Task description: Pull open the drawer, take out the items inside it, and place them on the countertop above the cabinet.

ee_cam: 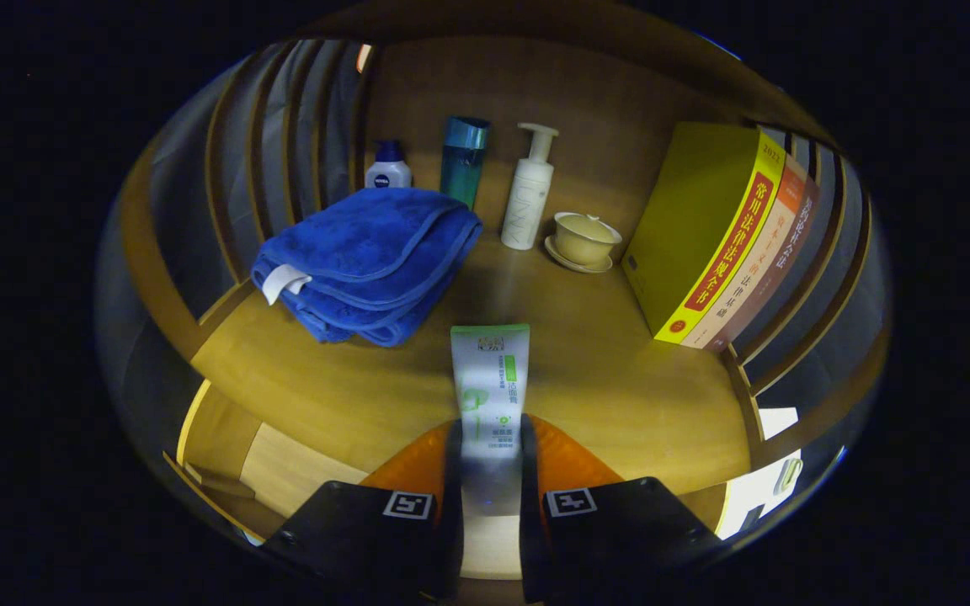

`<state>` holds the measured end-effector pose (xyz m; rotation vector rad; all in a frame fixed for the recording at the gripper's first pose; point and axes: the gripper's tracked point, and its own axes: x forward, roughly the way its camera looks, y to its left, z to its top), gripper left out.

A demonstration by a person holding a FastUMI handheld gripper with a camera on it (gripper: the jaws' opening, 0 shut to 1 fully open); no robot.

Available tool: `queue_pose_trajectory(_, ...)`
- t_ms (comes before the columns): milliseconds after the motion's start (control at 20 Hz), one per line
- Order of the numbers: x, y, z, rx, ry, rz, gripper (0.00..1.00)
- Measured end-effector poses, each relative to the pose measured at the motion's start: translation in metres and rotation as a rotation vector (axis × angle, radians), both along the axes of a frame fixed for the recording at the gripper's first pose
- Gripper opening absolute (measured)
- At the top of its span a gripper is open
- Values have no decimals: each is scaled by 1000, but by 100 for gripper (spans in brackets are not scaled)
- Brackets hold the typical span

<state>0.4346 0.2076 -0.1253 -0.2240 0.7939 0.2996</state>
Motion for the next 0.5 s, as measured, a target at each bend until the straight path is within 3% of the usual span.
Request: queue_pose_trajectory(500,9,4,-2,-16,10,-13,36)
